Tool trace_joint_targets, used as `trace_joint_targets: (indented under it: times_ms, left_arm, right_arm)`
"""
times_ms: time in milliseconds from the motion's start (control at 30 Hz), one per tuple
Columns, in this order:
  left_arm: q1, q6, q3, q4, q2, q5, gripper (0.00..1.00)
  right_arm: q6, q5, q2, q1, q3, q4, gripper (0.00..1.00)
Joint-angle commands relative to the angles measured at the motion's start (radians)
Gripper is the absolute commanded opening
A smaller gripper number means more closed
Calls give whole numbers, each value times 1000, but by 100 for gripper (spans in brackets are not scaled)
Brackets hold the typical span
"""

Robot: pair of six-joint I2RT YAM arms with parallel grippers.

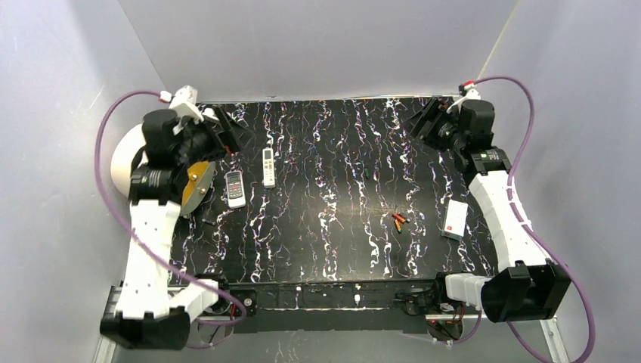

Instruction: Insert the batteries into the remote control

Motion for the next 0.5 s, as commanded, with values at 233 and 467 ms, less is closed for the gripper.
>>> trace_joint_targets:
  times_ms: [233,467]
  left_arm:
    - [-293,35,191,-40,409,-348,99]
    - [-298,25,323,-143,724,-551,99]
  right_arm:
    - [38,-136,103,-5,-191,157,80]
    - [48,-177,149,-3,-213,176,79]
